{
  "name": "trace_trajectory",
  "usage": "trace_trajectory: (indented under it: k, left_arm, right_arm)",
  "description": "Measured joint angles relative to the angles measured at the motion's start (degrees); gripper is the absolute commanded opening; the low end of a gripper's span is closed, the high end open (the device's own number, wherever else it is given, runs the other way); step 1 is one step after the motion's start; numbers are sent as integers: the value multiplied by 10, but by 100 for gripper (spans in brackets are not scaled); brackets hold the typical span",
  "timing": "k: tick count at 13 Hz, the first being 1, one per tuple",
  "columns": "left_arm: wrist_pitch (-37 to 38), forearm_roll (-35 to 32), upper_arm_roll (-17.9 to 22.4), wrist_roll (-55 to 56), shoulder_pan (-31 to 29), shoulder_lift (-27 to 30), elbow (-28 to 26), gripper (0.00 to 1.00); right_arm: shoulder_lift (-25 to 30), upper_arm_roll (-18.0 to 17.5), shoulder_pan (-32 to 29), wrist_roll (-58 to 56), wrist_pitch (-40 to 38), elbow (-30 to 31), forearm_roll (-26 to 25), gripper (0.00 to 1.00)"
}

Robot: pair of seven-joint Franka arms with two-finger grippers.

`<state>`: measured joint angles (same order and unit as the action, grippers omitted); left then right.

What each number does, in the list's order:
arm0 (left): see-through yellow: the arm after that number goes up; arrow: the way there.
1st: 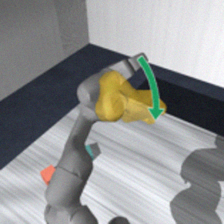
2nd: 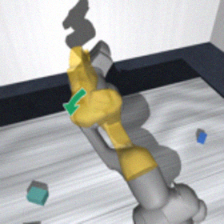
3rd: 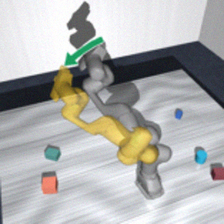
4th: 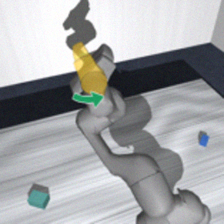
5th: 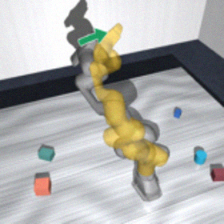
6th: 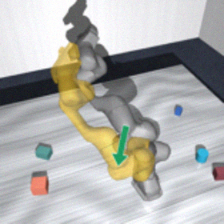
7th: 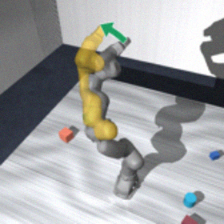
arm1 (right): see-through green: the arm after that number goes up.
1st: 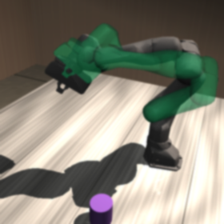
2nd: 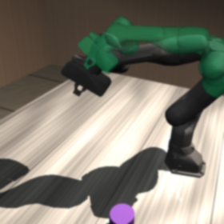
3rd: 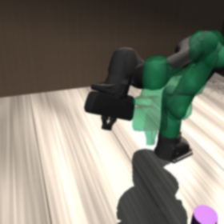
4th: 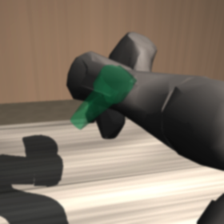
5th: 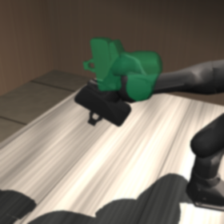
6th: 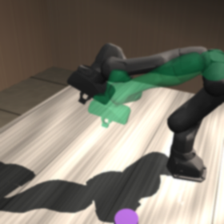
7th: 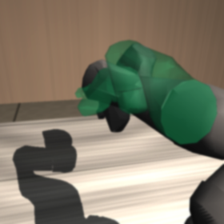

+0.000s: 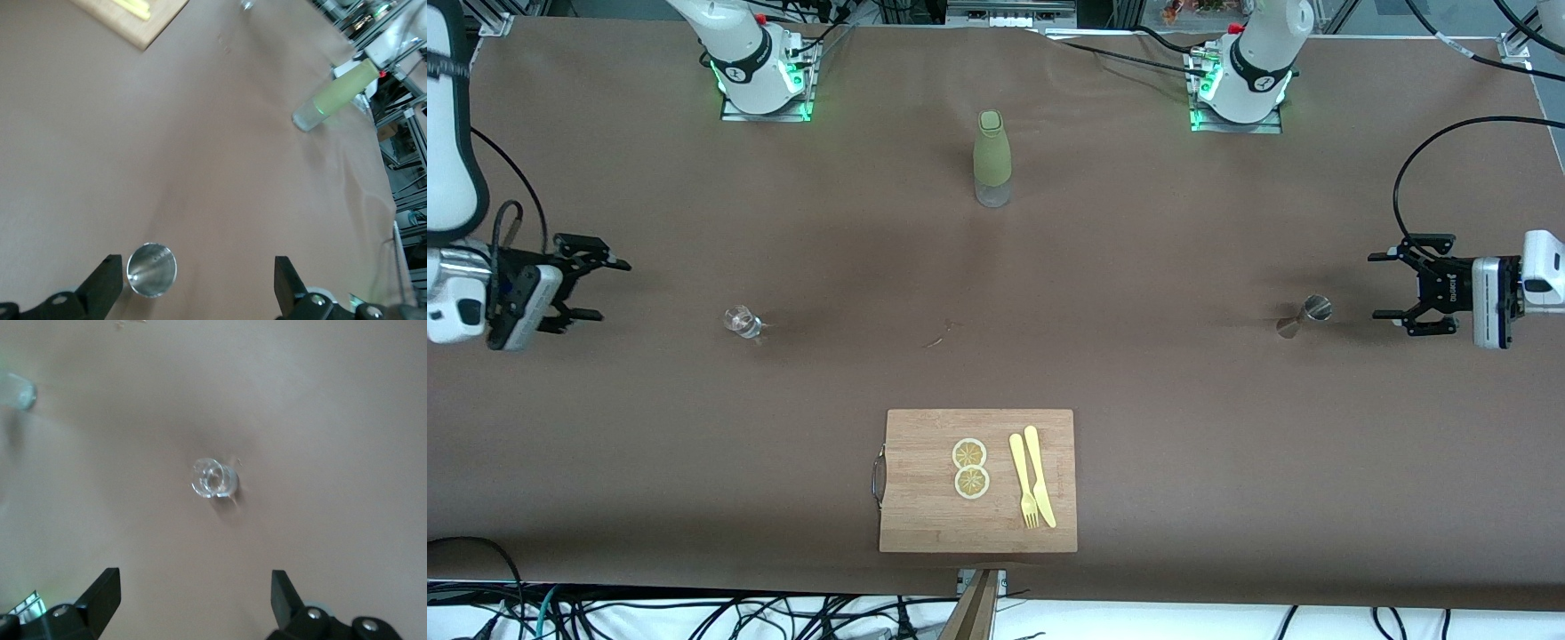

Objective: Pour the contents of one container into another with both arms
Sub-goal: 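Lower the right gripper to the glass cup while the left gripper reaches the jigger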

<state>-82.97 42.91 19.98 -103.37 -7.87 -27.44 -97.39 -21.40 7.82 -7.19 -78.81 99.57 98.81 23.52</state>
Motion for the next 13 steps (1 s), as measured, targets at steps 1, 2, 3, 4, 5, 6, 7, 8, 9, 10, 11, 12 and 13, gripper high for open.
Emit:
trace_trajectory:
  k: [1, 2, 3, 4, 5, 6, 7, 8, 9, 10, 11, 12, 13]
  left_arm:
    - [0, 22, 4, -51, -8, -12, -14, 100]
    - [0, 47, 12, -104, -13, -27, -31, 100]
    - [0, 72, 19, -151, -19, -41, -45, 100]
    - [0, 98, 22, -200, -27, -57, -55, 100]
    - [0, 117, 25, -241, -33, -72, -61, 100]
    - [0, 132, 25, -275, -37, -86, -62, 100]
    - [0, 146, 25, -300, -39, -98, -62, 100]
    - [0, 164, 25, -324, -40, -111, -62, 100]
    - [0, 184, 25, -347, -41, -124, -63, 100]
    - [0, 205, 25, -371, -42, -138, -63, 100]
    - [0, 224, 25, -394, -42, -154, -63, 100]
    - [0, 240, 25, -416, -42, -168, -63, 100]
    - [0, 253, 25, -435, -42, -183, -63, 100]
  right_arm:
    - [-20, 0, -6, -40, 2, 0, 25, 100]
    - [-44, 0, -13, -90, 3, 1, 57, 100]
    - [-64, 0, -20, -142, 4, 1, 92, 100]
    - [-85, 0, -28, -201, 4, 1, 132, 100]
    - [-105, 0, -36, -261, 4, 2, 170, 100]
    - [-126, 0, -43, -319, 5, 2, 205, 100]
    - [-145, 0, -47, -375, 4, 2, 238, 100]
    - [-163, 0, -49, -423, 4, 2, 269, 100]
    - [-179, 0, -50, -465, 3, 2, 295, 100]
    - [-193, -1, -49, -504, 3, 2, 316, 100]
    - [-206, -2, -49, -538, 2, 2, 333, 100]
    - [-216, -3, -49, -567, 0, 2, 350, 100]
    - [-222, -4, -49, -593, -6, 2, 364, 100]
